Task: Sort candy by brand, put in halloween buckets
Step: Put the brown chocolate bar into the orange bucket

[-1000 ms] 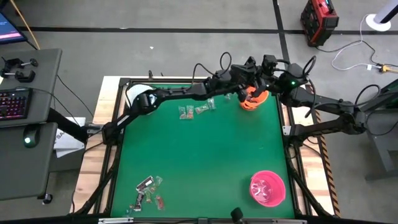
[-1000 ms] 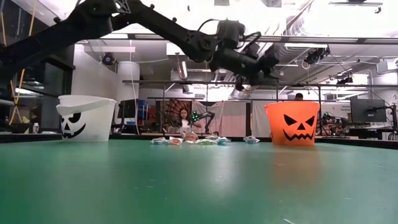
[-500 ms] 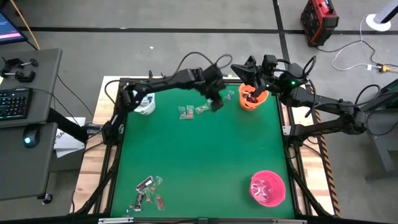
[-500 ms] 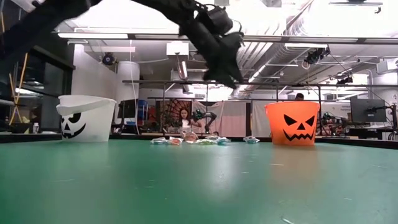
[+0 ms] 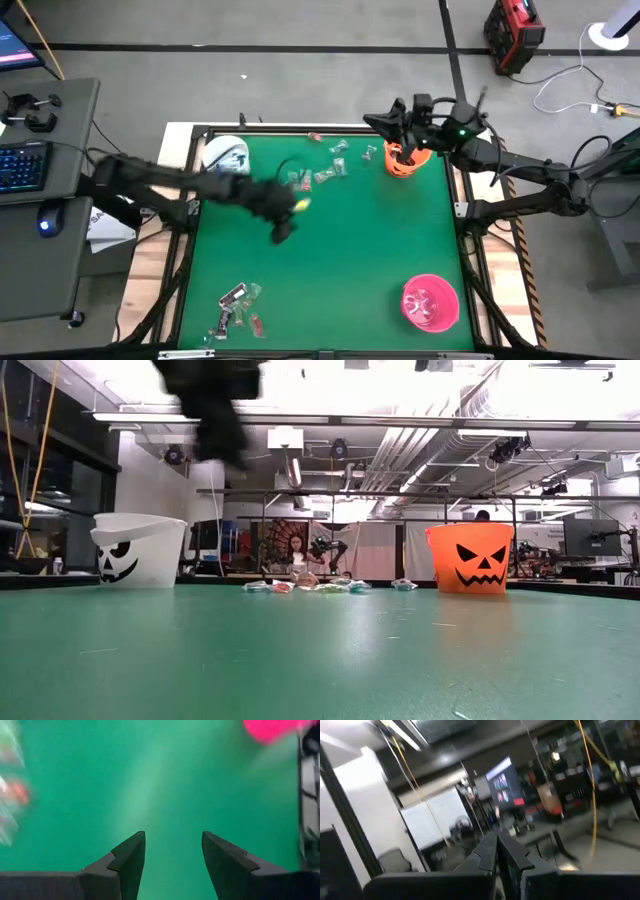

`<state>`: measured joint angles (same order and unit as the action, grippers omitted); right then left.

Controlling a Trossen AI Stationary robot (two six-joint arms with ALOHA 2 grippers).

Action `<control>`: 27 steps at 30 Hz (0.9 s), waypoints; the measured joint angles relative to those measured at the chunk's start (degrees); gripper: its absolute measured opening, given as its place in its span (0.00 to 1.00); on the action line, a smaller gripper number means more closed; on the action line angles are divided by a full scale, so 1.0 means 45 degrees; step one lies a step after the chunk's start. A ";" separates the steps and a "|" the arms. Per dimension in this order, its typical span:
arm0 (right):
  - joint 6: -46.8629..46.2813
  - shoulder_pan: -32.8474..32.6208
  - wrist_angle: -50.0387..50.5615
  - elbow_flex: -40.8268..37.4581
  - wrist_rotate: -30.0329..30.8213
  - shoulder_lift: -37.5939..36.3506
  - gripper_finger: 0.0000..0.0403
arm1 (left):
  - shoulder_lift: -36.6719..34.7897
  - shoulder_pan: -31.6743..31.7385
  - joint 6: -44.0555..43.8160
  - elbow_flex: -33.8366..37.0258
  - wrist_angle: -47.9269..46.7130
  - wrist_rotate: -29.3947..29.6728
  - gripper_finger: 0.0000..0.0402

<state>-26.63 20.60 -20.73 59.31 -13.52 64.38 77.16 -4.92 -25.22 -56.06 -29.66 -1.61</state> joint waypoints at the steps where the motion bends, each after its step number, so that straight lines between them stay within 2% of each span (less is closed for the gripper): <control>1: 0.0061 0.0000 0.0451 0.0000 0.0000 0.0000 0.02 | -0.0574 -0.0714 -0.0644 0.0607 -0.0140 0.0184 0.46; 6: 0.0319 0.0000 0.1977 0.0000 0.0000 0.0008 0.02 | -0.2087 -0.4616 -0.4108 0.2636 -0.0933 0.0368 0.46; 10: 0.0320 0.0000 0.2249 0.0000 0.0000 0.0024 0.02 | -0.1973 -0.7361 -0.6387 0.3402 -0.0703 0.0455 0.46; 13: 0.0321 0.0000 0.2264 0.0000 0.0000 0.0024 0.02 | -0.1563 -0.8588 -0.7598 0.3779 -0.0924 0.0666 0.46; 18: 0.0363 0.0000 0.2308 0.0000 0.0005 0.0029 0.02 | -0.0773 -0.9386 -0.8716 0.3795 -0.1071 0.1637 0.46; 27: 0.0363 0.0000 0.2366 0.0000 0.0010 0.0039 0.02 | 0.1006 -0.9277 -0.8850 0.3785 -0.0401 0.1320 0.46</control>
<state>-24.99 20.60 -10.09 59.31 -13.47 64.55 81.69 -46.67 -65.04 -39.03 -31.47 4.33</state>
